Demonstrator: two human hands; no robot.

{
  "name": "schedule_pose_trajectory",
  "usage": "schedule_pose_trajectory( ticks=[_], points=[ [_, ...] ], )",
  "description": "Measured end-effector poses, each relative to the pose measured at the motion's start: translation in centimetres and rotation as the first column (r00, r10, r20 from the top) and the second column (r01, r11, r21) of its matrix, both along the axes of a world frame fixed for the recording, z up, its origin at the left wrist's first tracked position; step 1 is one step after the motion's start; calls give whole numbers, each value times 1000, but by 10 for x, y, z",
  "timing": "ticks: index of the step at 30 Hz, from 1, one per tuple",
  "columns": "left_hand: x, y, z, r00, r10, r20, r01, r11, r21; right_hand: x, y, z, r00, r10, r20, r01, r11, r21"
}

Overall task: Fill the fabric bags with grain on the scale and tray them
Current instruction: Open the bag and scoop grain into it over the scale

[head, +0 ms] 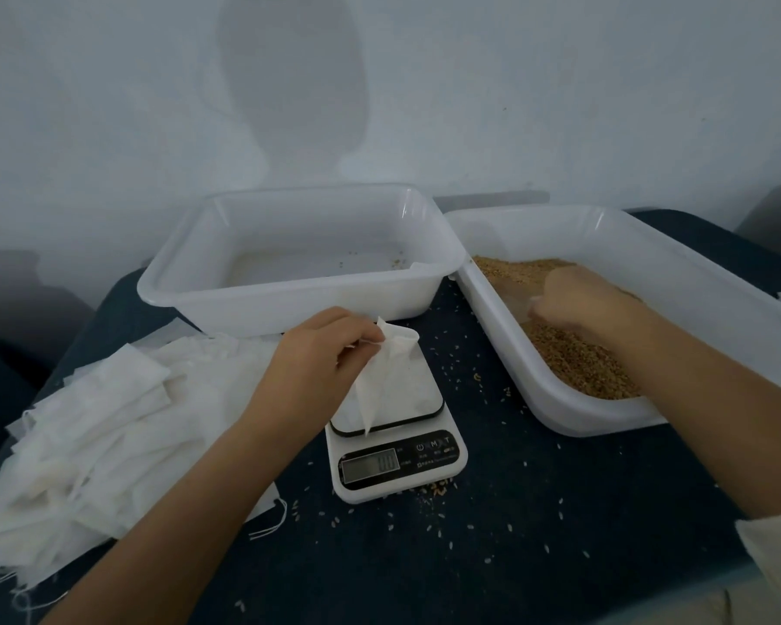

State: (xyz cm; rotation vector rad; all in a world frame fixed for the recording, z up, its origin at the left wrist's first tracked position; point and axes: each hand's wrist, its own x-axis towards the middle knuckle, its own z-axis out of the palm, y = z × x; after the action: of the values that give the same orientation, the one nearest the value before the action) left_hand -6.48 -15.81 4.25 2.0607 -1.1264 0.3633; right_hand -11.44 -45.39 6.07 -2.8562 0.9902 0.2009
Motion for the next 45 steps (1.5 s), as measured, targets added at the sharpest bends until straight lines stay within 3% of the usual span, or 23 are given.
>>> schedule_pose_trajectory(
  ticks=[5, 13, 17, 22, 28, 32, 40, 45],
  points=[
    [3, -1, -2, 999, 26, -21, -27, 999, -21, -15, -16, -3, 991, -37, 131, 28, 997, 73],
    [-2, -4, -4, 999, 29, -27, -28, 999, 16, 2, 10, 27, 989, 12, -147, -20, 998, -57],
    [-3, -1, -5, 988, 59, -141, -65, 997, -38, 28, 20, 19, 980, 37, -195, -53, 996, -78],
    [0, 6, -4, 974, 57, -219, -84, 990, -115, 23, 11, 4, 999, 14, -50, -15, 1000, -20],
    [4, 2, -4, 987, 27, -157, -53, 986, -159, 3, -18, 1, 982, -78, 173, 57, 990, 126],
    [2, -3, -7, 992, 14, -124, -32, 989, -148, -12, -28, 3, 991, -46, 125, 35, 995, 93],
    [5, -2, -2, 991, 47, -124, -63, 990, -130, -34, -27, 6, 963, -28, 268, -17, 987, 161],
    [12, 3, -3, 981, 77, -179, -95, 991, -92, -42, -26, 5, 968, -7, 251, -38, 984, 176]
  ],
)
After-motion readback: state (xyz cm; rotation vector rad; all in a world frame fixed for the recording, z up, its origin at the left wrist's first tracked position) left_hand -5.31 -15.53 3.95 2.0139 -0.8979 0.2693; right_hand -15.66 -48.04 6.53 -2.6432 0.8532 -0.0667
